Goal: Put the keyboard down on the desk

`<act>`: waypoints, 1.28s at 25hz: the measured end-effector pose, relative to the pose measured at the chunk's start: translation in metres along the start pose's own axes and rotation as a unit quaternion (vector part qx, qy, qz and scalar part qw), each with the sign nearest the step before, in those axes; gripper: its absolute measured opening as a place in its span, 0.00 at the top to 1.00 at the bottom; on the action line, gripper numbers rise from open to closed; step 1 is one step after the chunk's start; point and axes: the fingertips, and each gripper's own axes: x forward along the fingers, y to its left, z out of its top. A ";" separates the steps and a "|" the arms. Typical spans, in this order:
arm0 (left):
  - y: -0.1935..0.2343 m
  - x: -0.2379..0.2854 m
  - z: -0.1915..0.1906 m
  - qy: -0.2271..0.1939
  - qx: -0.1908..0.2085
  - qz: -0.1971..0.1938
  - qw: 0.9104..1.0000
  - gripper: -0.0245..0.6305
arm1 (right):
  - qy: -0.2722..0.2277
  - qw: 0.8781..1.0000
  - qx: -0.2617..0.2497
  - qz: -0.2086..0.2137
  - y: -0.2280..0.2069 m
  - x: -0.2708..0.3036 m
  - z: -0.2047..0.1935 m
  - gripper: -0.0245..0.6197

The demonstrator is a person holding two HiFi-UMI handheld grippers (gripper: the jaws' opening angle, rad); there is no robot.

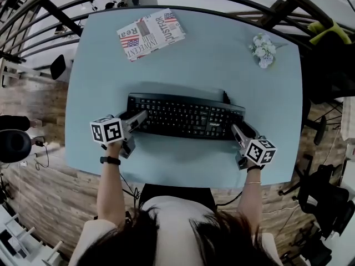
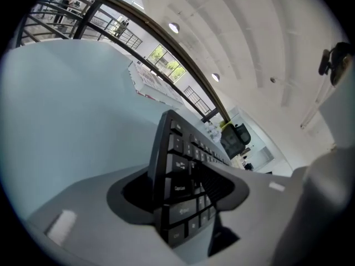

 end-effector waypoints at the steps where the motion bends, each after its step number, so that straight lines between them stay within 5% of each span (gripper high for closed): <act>1: 0.001 0.000 -0.001 0.000 0.001 0.007 1.000 0.54 | 0.002 1.000 0.000 -0.001 0.000 0.000 0.000 0.69; 13: 0.015 -0.006 -0.007 -0.017 0.030 0.099 0.994 0.46 | -0.008 1.000 -0.006 -0.020 0.002 0.000 -0.001 0.68; 24: 0.015 -0.011 -0.011 -0.039 0.050 0.126 0.990 0.44 | -0.031 0.999 -0.013 -0.037 0.001 -0.005 0.001 0.67; 32: 0.024 -0.020 -0.014 -0.048 0.092 0.187 0.977 0.41 | -0.033 0.998 -0.020 -0.040 0.005 -0.007 0.000 0.62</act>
